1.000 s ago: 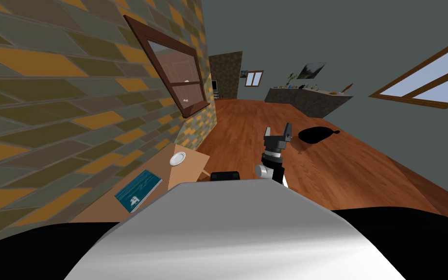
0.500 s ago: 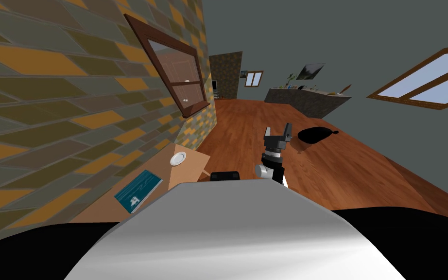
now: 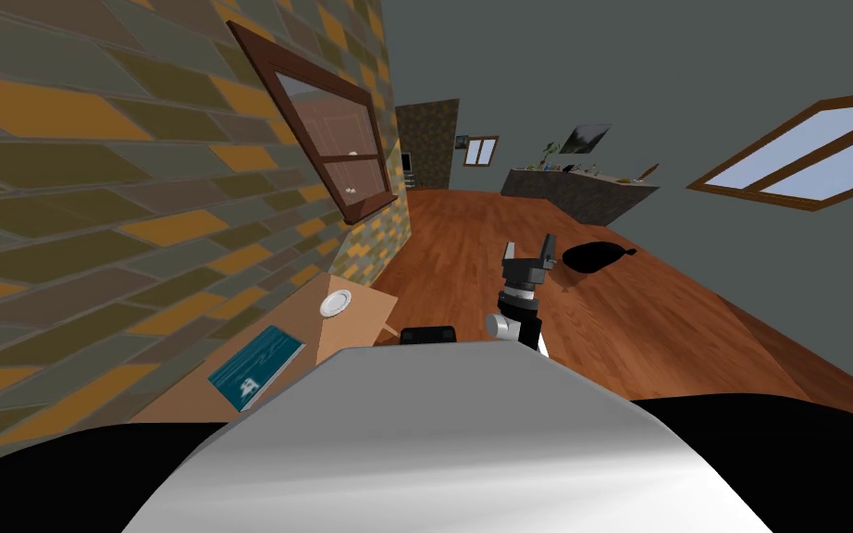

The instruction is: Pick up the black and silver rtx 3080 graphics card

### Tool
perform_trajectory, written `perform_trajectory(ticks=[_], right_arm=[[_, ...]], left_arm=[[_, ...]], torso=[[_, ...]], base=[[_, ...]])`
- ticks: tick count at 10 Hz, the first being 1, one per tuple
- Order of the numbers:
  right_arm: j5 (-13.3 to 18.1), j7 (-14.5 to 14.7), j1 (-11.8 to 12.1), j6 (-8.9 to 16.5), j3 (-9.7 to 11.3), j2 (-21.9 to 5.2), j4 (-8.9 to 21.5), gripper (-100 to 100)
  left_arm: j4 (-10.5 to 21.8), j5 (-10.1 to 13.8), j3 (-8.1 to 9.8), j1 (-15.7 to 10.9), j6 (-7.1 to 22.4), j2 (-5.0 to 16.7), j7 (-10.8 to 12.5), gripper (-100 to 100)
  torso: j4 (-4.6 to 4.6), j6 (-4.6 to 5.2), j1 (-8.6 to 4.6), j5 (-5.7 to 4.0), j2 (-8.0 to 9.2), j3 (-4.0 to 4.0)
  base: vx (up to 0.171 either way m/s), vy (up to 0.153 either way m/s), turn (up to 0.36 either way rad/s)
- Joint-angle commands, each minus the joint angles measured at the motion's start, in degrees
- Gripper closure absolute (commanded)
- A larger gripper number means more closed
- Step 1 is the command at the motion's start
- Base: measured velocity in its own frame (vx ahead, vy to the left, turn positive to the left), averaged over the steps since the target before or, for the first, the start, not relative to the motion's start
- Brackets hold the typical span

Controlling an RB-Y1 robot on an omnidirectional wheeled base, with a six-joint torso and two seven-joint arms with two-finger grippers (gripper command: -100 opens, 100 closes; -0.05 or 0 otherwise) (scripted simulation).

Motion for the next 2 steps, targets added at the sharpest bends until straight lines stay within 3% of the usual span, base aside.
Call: perform_trajectory(ticks=[1, 2], right_arm=[[0.0, 0.0, 0.0, 0.0, 0.0, 0.0, 0.0, 0], [0.0, 0.0, 0.0, 0.0, 0.0, 0.0, 0.0, 0]], left_arm=[[0.0, 0.0, 0.0, 0.0, 0.0, 0.0, 0.0, 100], [0.1, 0.1, 0.09, 0.1, 0.2, 0.2, -0.2, 0]], torso=[[0.0, 0.0, 0.0, 0.0, 0.0, 0.0], [0.01, -0.01, 0.14, 0.05, 0.01, 0.01]], base=[[0.004, -0.044, -0.002], [0.001, -0.008, 0.003]])
